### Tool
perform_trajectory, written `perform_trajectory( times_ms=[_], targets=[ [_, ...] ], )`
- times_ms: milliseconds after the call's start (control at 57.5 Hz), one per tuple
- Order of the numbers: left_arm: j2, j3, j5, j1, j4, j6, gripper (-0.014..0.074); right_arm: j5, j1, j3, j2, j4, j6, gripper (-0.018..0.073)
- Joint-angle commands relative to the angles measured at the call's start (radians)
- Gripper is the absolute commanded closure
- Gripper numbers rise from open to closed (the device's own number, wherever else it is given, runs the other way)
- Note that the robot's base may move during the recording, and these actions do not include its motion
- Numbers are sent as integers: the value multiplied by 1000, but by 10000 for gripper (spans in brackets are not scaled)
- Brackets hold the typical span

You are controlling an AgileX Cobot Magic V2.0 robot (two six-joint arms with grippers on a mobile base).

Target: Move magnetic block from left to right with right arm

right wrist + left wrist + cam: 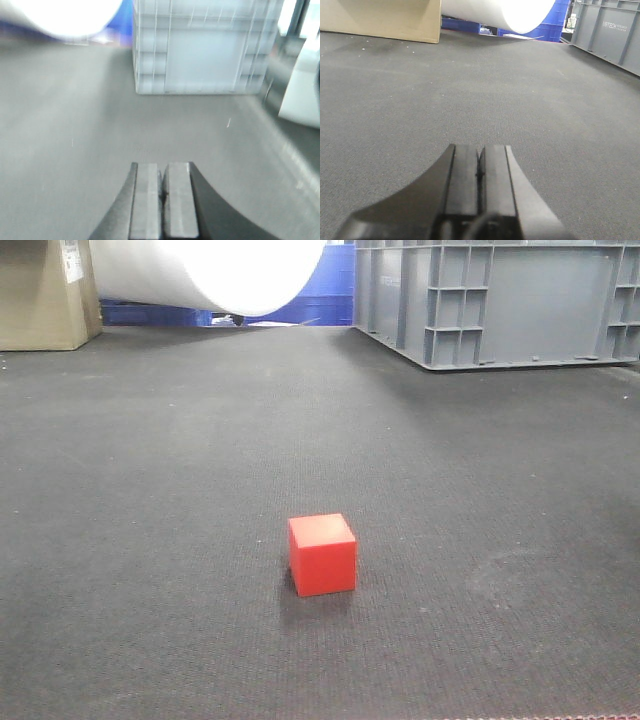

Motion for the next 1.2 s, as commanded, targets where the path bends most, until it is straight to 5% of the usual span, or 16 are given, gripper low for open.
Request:
perform_trajectory(
  times_ms=[0,626,1183],
  targets=[
    [-6,8,-85,0,-7,-2,713,-105,-7,-23,-18,5,-12,503],
    [-6,8,-85,0,-7,-2,713,-106,-7,-6,-45,5,-12,503],
    [-6,8,-85,0,-7,-2,713,-98,-7,264,-416,3,-11,503]
  ],
)
